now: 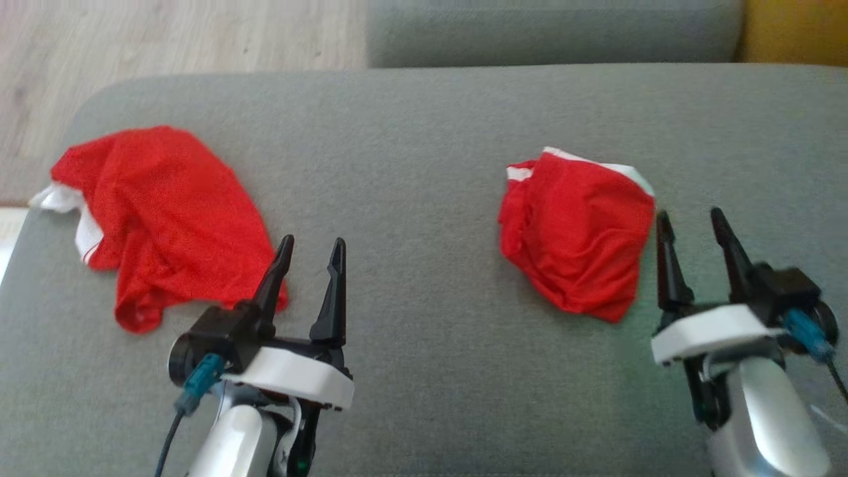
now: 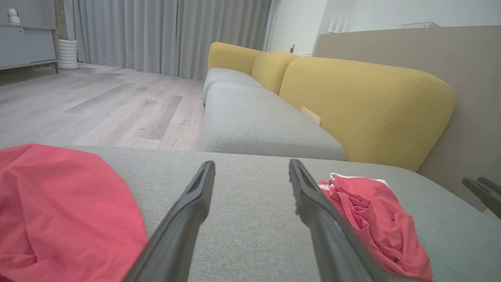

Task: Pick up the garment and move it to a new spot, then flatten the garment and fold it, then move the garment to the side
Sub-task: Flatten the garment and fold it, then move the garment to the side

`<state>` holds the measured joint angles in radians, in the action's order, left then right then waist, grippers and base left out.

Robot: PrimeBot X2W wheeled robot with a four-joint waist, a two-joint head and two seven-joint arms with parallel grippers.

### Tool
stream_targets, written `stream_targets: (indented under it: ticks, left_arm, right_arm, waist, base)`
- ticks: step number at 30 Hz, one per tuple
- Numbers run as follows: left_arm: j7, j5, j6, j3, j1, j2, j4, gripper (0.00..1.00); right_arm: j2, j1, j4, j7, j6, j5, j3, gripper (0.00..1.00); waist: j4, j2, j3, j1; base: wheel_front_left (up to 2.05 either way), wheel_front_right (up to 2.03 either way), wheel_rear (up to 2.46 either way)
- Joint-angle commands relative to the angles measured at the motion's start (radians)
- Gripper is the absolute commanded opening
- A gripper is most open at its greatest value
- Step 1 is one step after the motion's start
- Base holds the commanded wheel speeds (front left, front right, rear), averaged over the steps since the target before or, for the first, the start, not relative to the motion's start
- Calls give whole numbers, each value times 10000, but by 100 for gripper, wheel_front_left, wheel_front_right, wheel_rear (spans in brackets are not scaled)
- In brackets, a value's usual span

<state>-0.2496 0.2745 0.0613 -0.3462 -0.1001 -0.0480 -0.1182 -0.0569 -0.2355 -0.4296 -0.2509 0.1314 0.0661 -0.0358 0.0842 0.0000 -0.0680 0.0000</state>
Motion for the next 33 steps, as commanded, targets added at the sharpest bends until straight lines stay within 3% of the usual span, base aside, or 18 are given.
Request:
stream_targets:
  ticks: [1,8,17,33]
  left_arm:
    - [-122,-99,-36,359,-165,-22,316,100]
    - [-122,-265,-84,463,262,-22,262,100]
    - [-122,-491,-146,551,665,-22,223,100]
    - [-122,-484,-235,278,310,-22,264,100]
  right_arm:
    - [57,-46,489,-107,-7,-66,149,100]
    - [63,1145,1367,-108,-7,236,-22,100]
    - [65,1904,1523,-108,-7,497,-9,100]
    - [66,930,771,805,-7,361,-243,100]
  waist:
    - [-245,0,238,0]
    - [-490,0,577,0]
    - [-460,0,762,0]
    - [36,0,-113,0]
  base:
    - [0,0,0]
    - [0,0,0]
    - [0,0,0]
    - [0,0,0]
